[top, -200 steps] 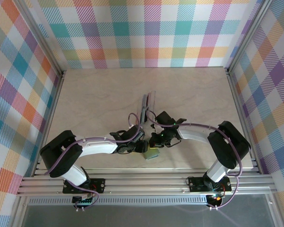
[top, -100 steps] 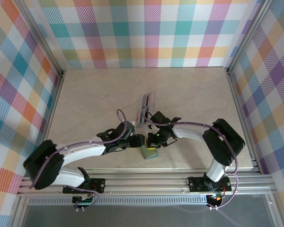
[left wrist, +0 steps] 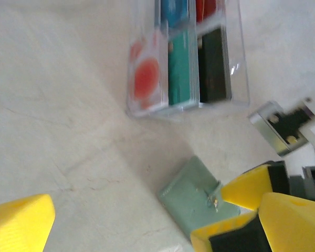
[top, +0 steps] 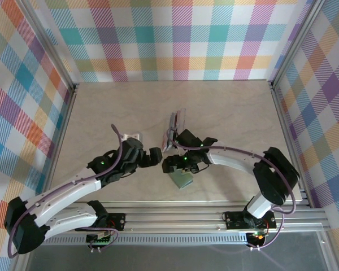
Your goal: Put the credit cards into the card holder
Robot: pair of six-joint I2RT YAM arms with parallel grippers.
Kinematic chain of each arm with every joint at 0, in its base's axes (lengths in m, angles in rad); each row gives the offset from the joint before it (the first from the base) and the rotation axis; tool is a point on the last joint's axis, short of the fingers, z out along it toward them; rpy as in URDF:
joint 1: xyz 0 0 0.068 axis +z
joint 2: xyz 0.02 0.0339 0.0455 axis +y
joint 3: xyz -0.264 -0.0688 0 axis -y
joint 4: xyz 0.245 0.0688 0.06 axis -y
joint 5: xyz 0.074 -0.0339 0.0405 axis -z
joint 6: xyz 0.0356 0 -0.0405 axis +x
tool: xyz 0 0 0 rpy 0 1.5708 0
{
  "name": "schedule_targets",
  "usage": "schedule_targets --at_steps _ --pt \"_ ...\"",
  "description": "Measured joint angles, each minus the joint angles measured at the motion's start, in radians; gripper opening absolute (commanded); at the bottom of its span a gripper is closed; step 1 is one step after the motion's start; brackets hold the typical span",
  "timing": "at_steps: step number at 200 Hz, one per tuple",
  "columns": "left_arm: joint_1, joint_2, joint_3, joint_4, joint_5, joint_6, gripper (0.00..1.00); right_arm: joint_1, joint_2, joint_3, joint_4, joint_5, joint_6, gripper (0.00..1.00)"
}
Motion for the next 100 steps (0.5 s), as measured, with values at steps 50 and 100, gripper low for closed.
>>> schedule_targets --at_steps 50,100 --pt "0.045 -0.155 0.134 -0.121 -0.299 0.068 0.9 -0.029 -0.219 0.124 -0.058 0.159 -0.053 1.0" --pt "0.126 -0.206 -0.083 0.088 -0.583 0.274 1.0 -0.177 -0.437 -0.018 0.03 0.595 -0.159 1.0"
